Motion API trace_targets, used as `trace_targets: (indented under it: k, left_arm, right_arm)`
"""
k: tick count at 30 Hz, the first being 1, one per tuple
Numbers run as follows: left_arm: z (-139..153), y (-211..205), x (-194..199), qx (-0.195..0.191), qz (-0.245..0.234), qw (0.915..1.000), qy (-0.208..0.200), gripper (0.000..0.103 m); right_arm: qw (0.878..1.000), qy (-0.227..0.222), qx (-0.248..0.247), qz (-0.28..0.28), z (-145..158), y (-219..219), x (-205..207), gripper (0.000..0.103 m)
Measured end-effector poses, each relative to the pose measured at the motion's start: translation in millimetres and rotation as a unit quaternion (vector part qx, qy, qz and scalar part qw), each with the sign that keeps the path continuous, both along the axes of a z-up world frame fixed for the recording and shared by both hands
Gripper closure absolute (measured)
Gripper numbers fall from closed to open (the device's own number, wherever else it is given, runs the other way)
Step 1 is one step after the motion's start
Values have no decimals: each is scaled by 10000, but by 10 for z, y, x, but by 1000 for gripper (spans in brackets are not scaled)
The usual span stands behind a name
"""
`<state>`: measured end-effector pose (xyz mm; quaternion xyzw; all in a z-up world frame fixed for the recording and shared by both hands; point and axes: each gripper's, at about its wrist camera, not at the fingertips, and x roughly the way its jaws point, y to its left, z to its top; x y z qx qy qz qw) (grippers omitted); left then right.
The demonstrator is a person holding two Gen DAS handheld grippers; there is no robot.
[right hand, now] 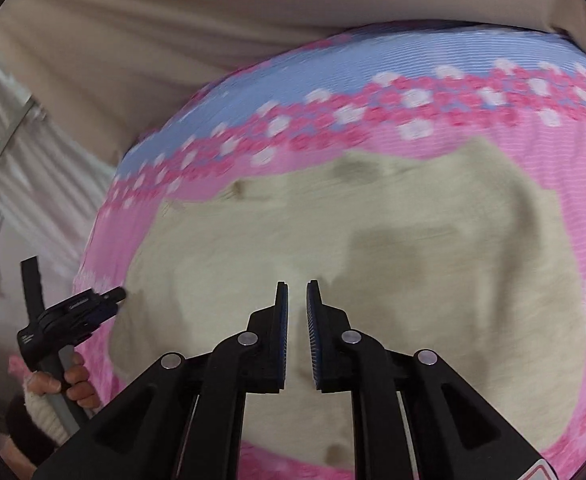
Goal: Fold small clothes
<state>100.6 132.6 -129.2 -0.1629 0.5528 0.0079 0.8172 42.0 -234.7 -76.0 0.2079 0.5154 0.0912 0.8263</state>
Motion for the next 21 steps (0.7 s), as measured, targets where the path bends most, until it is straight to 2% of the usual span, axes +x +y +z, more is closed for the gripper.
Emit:
trace_targets:
  k: [3,6,9,14,21]
  left_arm:
    - [-144,76,-104,-118,-3,9997,225,64]
    - [-189,35,-161,-216,-86,9994,250,63]
    - [-202,-31,-168,-89,-170,9996,209,57]
    - [-246,-69,-126,68,-312,9992,225,55]
    - [-237,-18,-107,-18,-258,9994,232,50]
  right_arm:
    - [9978,237,-467,418,-130,295,146,94]
    - [9953,649,-557,454,-380,358,281,94]
    - [9930,948,-559,419,-576,362,319,95]
    - [9910,1098,-645,421,-585,374,375,98]
    - [9890,1170,-785,446,-583,437,419,98]
